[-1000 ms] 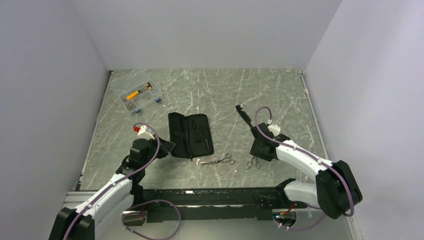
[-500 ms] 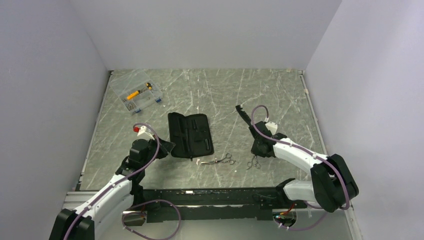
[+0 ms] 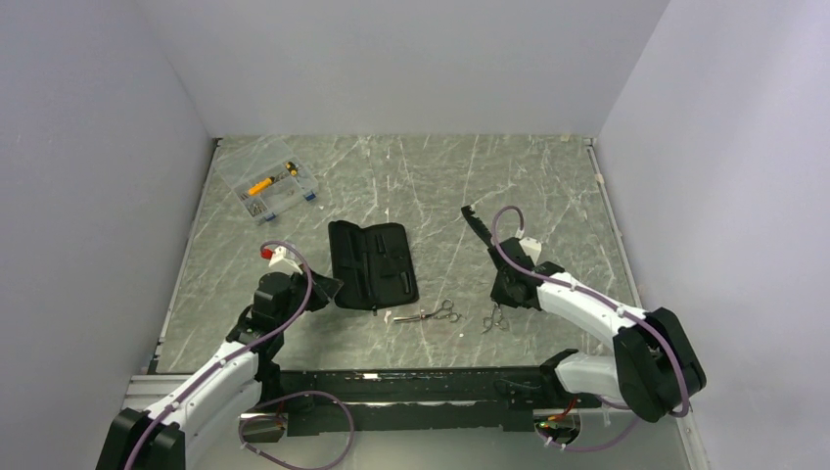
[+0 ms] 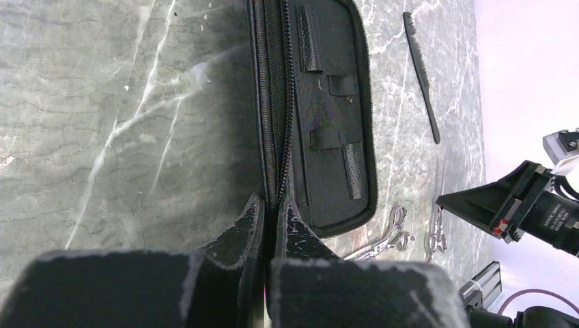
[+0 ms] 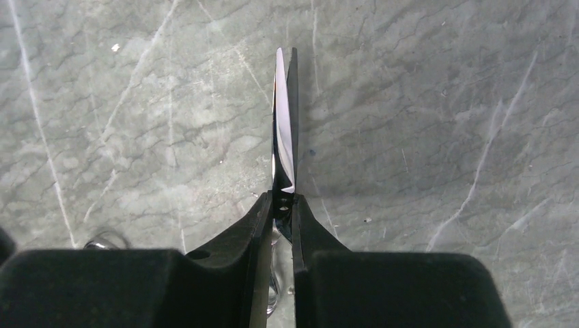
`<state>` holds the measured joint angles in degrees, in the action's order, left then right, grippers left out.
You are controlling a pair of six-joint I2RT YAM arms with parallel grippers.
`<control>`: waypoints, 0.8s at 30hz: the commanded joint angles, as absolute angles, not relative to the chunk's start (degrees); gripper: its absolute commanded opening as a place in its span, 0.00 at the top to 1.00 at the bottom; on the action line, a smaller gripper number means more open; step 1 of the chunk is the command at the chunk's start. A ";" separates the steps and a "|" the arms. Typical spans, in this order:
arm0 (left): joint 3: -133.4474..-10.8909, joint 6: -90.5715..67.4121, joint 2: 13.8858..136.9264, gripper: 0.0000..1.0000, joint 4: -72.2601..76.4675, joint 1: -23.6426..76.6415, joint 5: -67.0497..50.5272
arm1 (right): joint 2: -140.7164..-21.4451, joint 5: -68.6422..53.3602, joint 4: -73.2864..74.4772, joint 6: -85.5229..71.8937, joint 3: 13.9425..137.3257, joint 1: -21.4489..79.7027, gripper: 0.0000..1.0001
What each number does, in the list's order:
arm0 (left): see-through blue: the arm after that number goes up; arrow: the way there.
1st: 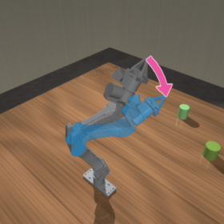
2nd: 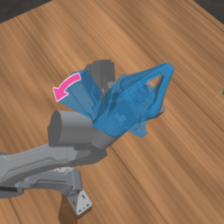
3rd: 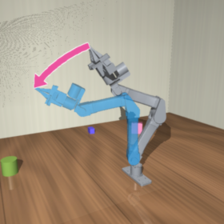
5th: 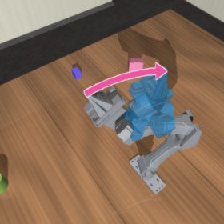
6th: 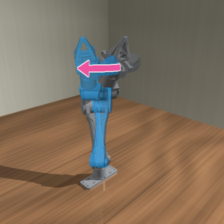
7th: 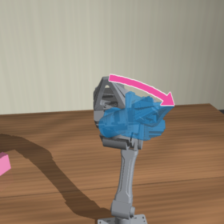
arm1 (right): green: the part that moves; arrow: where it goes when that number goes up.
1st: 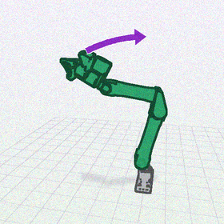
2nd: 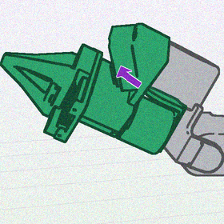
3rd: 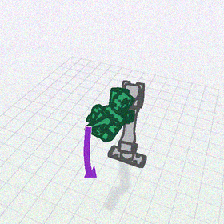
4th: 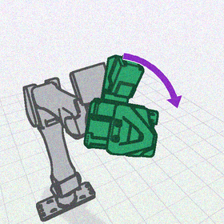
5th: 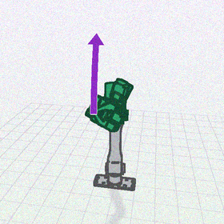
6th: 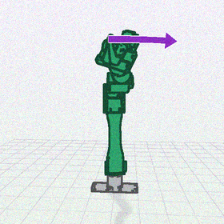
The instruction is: Sort the hair-cutting tools
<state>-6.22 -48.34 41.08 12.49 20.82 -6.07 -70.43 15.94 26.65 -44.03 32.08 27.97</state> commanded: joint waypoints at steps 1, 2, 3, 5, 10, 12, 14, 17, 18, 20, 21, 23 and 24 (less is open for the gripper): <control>-7.07 -48.16 40.69 1.00 12.68 20.83 -6.06 | -66.17 15.56 28.49 -42.48 35.71 28.85 1.00; -7.03 -48.18 40.69 1.00 12.59 20.81 -5.99 | -65.50 15.56 29.20 -42.27 36.36 29.25 1.00; -7.03 -48.22 40.77 1.00 12.53 20.83 -5.90 | -64.69 15.56 29.87 -41.98 37.02 29.48 1.00; -7.11 -48.19 41.02 1.00 12.35 20.79 -5.73 | -63.80 15.57 31.23 -41.40 38.45 30.11 1.00; -7.62 -48.08 41.48 1.00 11.94 20.82 -5.54 | -63.95 14.07 32.99 -39.38 42.58 32.89 1.00; -7.83 -48.00 41.53 1.00 11.72 20.83 -5.47 | -65.23 11.89 32.64 -38.03 44.65 35.00 1.00; -7.97 -47.95 41.65 1.00 11.53 20.80 -5.46 | -67.49 9.48 32.17 -37.02 47.06 37.34 1.00; -7.83 -48.05 41.82 1.00 11.47 20.82 -5.62 | -72.32 4.85 32.15 -35.10 51.70 40.34 1.00; -7.68 -48.14 41.79 1.00 11.51 20.87 -5.54 | -74.07 3.47 32.17 -34.36 53.07 41.15 1.00; -7.48 -48.23 41.68 1.00 11.63 20.90 -5.39 | -77.75 1.04 33.14 -32.40 55.98 42.52 1.00; -7.42 -48.37 41.53 1.00 11.63 20.92 -5.32 | -79.55 0.39 33.93 -31.56 57.42 43.20 1.00; -7.47 -48.47 41.11 1.00 11.71 20.92 -5.30 | -83.00 -2.24 35.31 -29.52 60.03 44.29 1.00; -7.54 -48.51 40.84 1.00 11.77 20.97 -5.38 | -84.51 -2.97 36.33 -28.85 61.26 44.65 1.00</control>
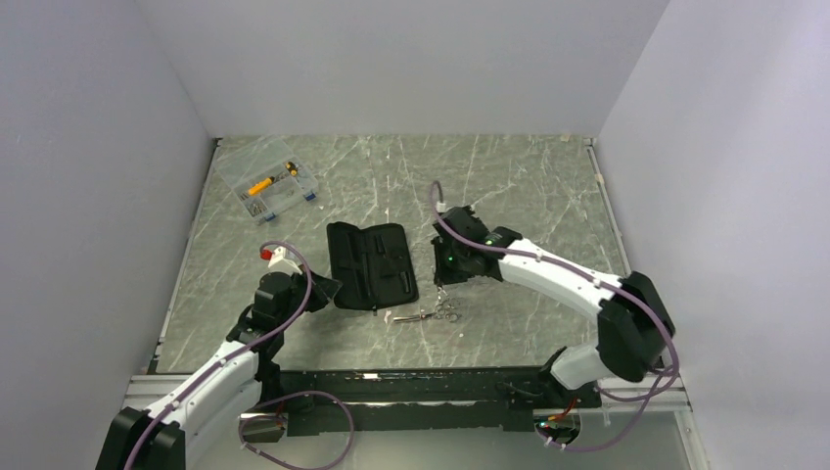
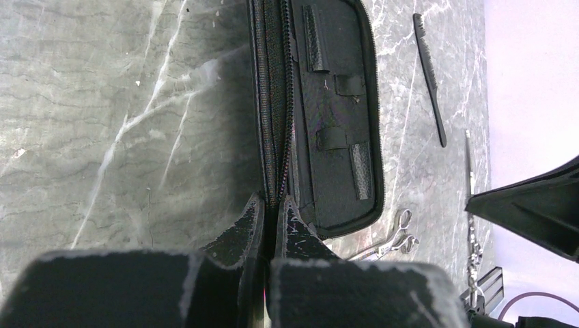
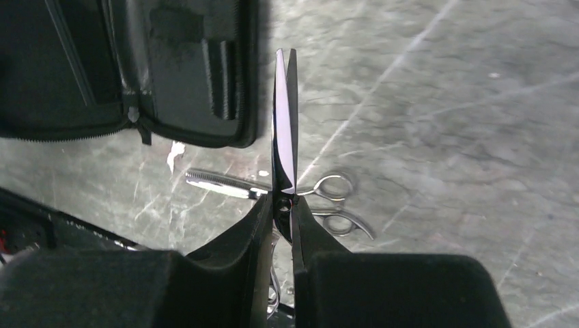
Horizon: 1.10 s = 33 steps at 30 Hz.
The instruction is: Sort the hair-cutting tools
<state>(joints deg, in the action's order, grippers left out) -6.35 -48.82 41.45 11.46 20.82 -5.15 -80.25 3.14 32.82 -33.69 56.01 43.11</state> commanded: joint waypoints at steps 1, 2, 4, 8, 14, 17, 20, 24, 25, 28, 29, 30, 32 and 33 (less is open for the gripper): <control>-7.67 -48.45 40.52 1.00 11.66 21.00 -5.40 | -86.45 -3.81 37.41 -28.35 62.58 45.05 1.00; -7.99 -48.31 40.30 1.00 11.38 21.08 -5.31 | -87.95 -4.65 38.15 -27.40 63.63 45.48 1.00; -8.48 -47.96 39.90 1.00 10.70 21.13 -4.88 | -91.24 -6.17 40.46 -26.04 66.88 46.43 1.00; -8.96 -47.76 39.72 1.00 10.24 21.27 -4.02 | -97.60 -9.16 44.22 -24.64 73.74 48.70 1.00; -8.42 -48.61 41.22 1.00 11.93 21.35 -4.04 | -103.99 -7.31 44.79 -26.23 77.41 49.63 1.00; -8.14 -49.02 41.58 1.00 12.52 21.35 -3.96 | -105.01 -5.59 42.80 -28.52 76.76 50.03 1.00; -8.24 -49.09 41.12 1.00 11.98 21.36 -3.10 | -105.27 -4.64 40.54 -30.47 75.85 50.35 1.00; -8.31 -49.12 40.70 1.00 11.91 21.36 -2.67 | -105.60 -4.05 38.53 -32.25 75.54 50.76 1.00; -8.33 -49.17 40.69 1.00 11.95 21.36 -2.75 | -105.83 -4.11 38.16 -32.52 75.67 50.84 1.00; -8.11 -49.39 40.57 1.00 12.13 21.44 -2.86 | -107.11 -4.70 37.61 -32.89 76.30 51.36 1.00; -8.00 -49.47 40.48 1.00 12.13 21.44 -2.79 | -107.55 -4.93 37.54 -32.99 76.51 51.56 1.00; -7.88 -49.55 40.32 1.00 12.21 21.45 -2.69 | -107.97 -5.03 37.37 -33.11 76.67 51.81 1.00; -7.61 -49.59 39.97 1.00 12.13 21.49 -2.52 | -108.71 -5.07 37.35 -33.22 76.97 52.32 1.00; -7.49 -49.58 39.79 1.00 12.13 21.53 -2.57 | -109.03 -5.09 37.17 -33.33 76.94 52.47 1.00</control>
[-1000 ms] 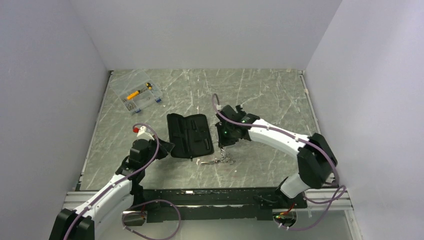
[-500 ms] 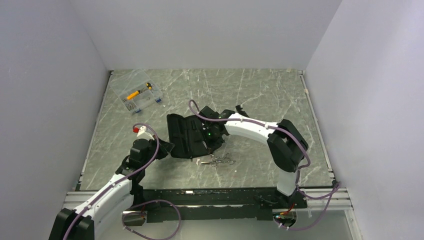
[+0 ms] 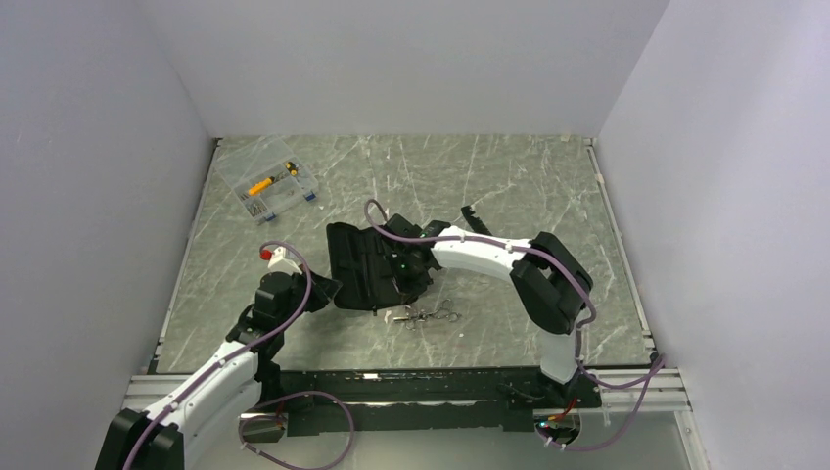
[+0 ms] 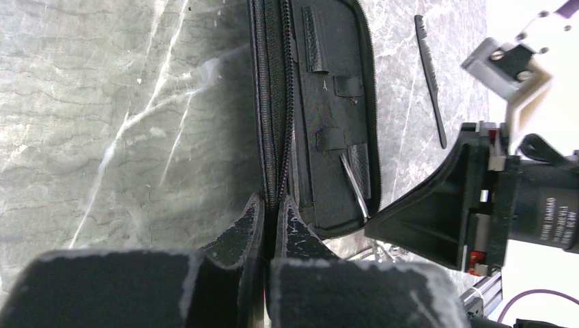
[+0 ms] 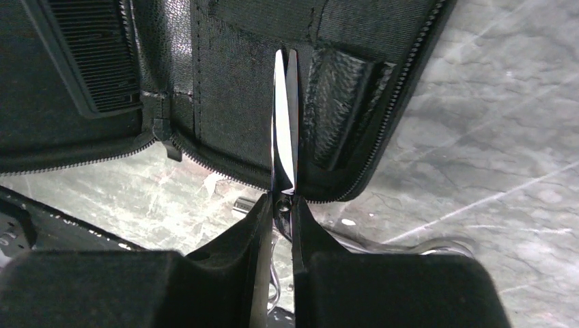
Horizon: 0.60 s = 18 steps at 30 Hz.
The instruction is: Sort the hair-cutting tools
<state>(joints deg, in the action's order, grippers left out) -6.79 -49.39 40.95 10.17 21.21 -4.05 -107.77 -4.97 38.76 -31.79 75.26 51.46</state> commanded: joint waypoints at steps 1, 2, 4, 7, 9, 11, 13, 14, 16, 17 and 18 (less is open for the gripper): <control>-7.47 -49.57 39.67 1.00 12.06 21.53 -2.55 | -109.19 -5.15 36.91 -33.50 76.84 52.52 1.00; -7.47 -49.57 39.48 1.00 12.04 21.53 -2.56 | -109.31 -5.21 36.58 -33.63 76.64 52.48 1.00; -7.32 -49.36 39.23 1.00 12.11 21.58 -2.85 | -109.62 -5.25 36.22 -33.85 76.47 52.52 1.00; -7.13 -49.07 39.02 1.00 12.24 21.62 -3.13 | -110.23 -4.87 35.83 -34.01 76.78 52.57 1.00; -7.03 -49.04 38.84 1.00 12.09 21.63 -3.18 | -110.70 -4.81 36.00 -33.88 77.53 52.55 1.00; -6.96 -48.87 38.84 1.00 11.98 21.70 -3.28 | -111.27 -4.48 36.23 -33.72 78.50 52.52 1.00; -6.79 -48.87 38.76 1.00 12.12 21.66 -3.52 | -111.99 -4.35 36.55 -33.34 79.59 52.50 1.00; -6.70 -48.87 38.81 1.00 12.27 21.70 -3.61 | -112.45 -4.13 36.70 -33.25 80.15 52.47 1.00; -6.53 -48.87 38.98 1.00 12.60 21.74 -4.01 | -113.58 -3.80 36.99 -32.97 81.18 52.48 1.00; -6.43 -48.93 39.08 1.00 12.79 21.79 -4.18 | -113.98 -3.70 36.93 -32.88 81.60 52.49 1.00; -6.34 -48.94 39.09 1.00 12.76 21.80 -4.32 | -114.44 -3.46 36.98 -32.94 82.09 52.43 1.00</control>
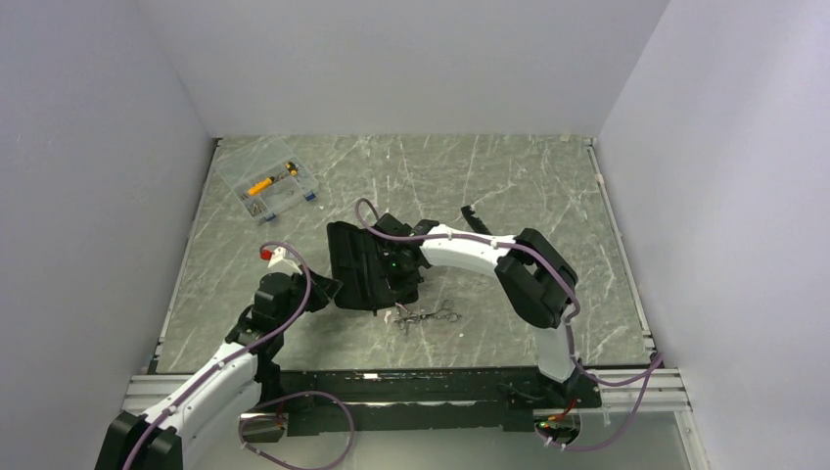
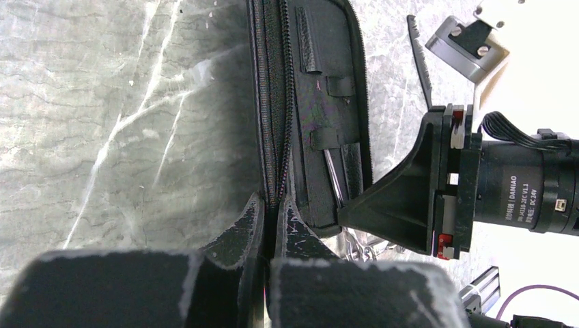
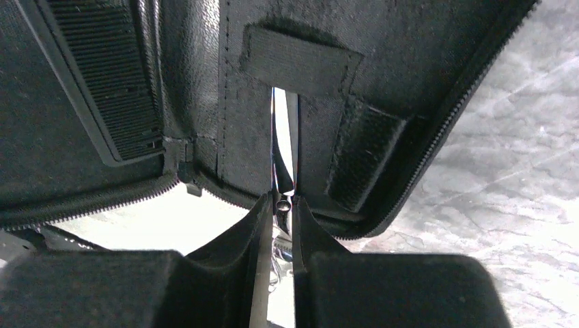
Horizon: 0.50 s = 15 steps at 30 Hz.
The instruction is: Sort the hair-cutting tools
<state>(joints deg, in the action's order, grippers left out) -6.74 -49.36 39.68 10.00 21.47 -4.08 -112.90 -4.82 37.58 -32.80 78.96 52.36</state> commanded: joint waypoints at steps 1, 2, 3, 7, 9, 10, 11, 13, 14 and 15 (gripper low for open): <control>-6.31 -48.95 39.10 1.00 12.75 21.75 -4.42 | -114.80 -3.17 37.00 -33.02 82.47 52.39 1.00; -6.23 -48.95 39.11 1.00 12.72 21.79 -4.53 | -115.13 -2.98 36.88 -33.14 82.88 52.35 1.00; -6.17 -48.96 38.88 1.00 12.60 21.85 -4.50 | -115.34 -2.80 36.77 -33.34 83.01 52.24 1.00; -6.06 -48.74 37.92 1.00 11.78 21.94 -4.41 | -115.42 -2.12 35.32 -34.45 82.83 51.59 1.00; -6.00 -48.62 37.58 1.00 11.21 21.97 -4.32 | -115.47 -2.18 34.53 -35.00 82.52 50.92 1.00; -5.94 -48.60 37.44 1.00 11.05 21.97 -4.25 | -115.55 -2.19 34.13 -35.13 82.47 50.62 1.00; -5.89 -48.60 37.36 1.00 10.93 21.97 -4.29 | -115.57 -2.21 33.80 -35.22 82.54 50.44 1.00; -5.81 -48.60 37.23 1.00 10.90 21.97 -4.23 | -115.73 -2.12 33.39 -35.24 82.97 50.22 1.00; -5.66 -48.68 37.32 1.00 10.90 21.97 -4.23 | -115.81 -2.11 33.20 -35.17 83.17 50.12 1.00; -5.71 -48.67 37.39 1.00 10.90 22.02 -4.15 | -115.89 -2.04 33.03 -35.09 83.36 50.14 1.00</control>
